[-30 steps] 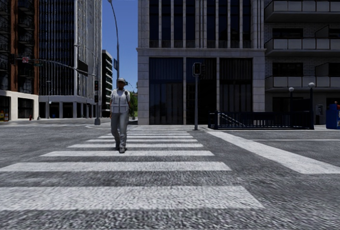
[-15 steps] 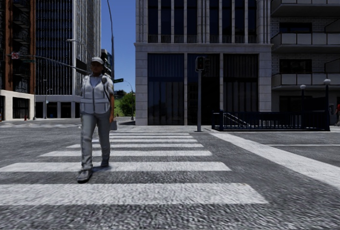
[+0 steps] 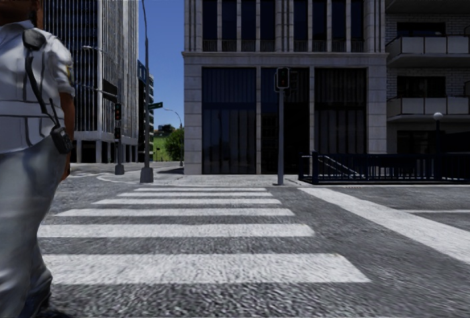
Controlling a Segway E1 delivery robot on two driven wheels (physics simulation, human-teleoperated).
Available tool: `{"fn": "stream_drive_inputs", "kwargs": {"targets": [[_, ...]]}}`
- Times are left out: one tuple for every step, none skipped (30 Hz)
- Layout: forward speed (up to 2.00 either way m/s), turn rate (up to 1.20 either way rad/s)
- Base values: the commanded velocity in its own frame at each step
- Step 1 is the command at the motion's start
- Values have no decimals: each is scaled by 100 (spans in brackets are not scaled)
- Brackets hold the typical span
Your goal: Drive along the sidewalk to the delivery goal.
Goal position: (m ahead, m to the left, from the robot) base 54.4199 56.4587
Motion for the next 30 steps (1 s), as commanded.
{"fn": "stream_drive_inputs", "kwargs": {"targets": [[200, 0], [200, 0], [200, 0], [200, 0], [200, 0], [200, 0], [200, 0], [200, 0], [200, 0], [200, 0], [200, 0], [200, 0], [200, 0], [200, 8], [200, 20], [200, 24], [200, 26], [200, 26], [200, 26], [200, 26], [200, 26], [200, 26], [200, 26], [200, 26], [200, 26], [200, 26], [200, 26], [200, 26], [200, 26], [200, 23]]}}
